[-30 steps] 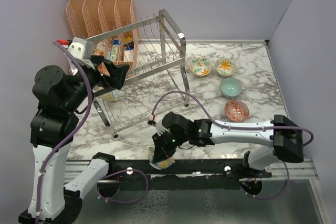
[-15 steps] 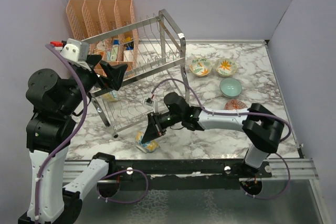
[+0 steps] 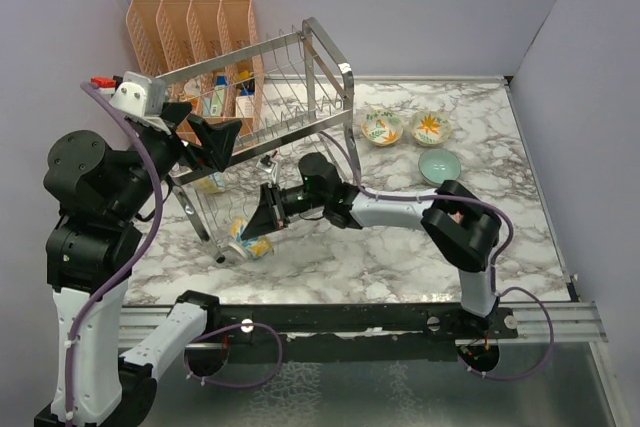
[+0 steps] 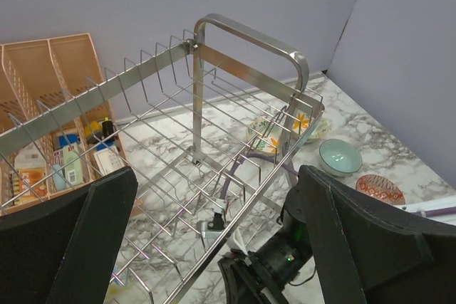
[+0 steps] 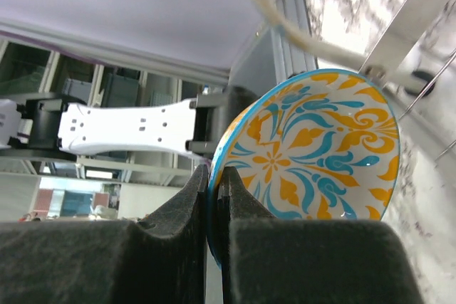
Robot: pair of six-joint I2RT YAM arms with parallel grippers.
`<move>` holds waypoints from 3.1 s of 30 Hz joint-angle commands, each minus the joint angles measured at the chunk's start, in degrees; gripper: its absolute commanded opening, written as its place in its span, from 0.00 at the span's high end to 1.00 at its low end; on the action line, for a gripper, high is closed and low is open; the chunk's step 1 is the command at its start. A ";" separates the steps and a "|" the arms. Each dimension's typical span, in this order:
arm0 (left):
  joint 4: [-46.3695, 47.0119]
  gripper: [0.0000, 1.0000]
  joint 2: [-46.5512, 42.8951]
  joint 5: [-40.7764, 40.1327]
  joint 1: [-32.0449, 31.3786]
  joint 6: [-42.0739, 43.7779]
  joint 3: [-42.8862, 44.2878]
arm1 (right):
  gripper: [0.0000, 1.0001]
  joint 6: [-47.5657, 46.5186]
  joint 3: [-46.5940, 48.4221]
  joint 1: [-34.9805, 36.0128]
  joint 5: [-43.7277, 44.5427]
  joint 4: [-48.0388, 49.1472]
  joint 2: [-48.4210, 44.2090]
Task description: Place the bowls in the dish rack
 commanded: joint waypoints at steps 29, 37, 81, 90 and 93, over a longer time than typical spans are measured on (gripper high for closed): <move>-1.19 0.01 -1.69 -3.08 -3.91 3.43 1.00 | 0.99 16.16 28.04 -9.10 5.98 27.24 25.00; -1.51 0.01 -2.08 -4.42 -4.63 3.81 0.73 | 0.99 13.40 30.43 -9.66 13.78 27.52 26.04; -1.89 0.01 -2.48 -6.69 -5.82 5.22 -0.32 | 0.62 16.20 44.41 -10.45 12.41 20.10 39.91; -1.88 0.01 -1.55 -7.07 -5.82 5.29 0.60 | 0.59 18.31 36.85 -10.38 11.56 28.55 34.31; -1.95 0.01 -1.07 -7.25 -5.80 5.16 0.73 | 0.59 19.74 33.79 -10.20 10.22 31.80 32.17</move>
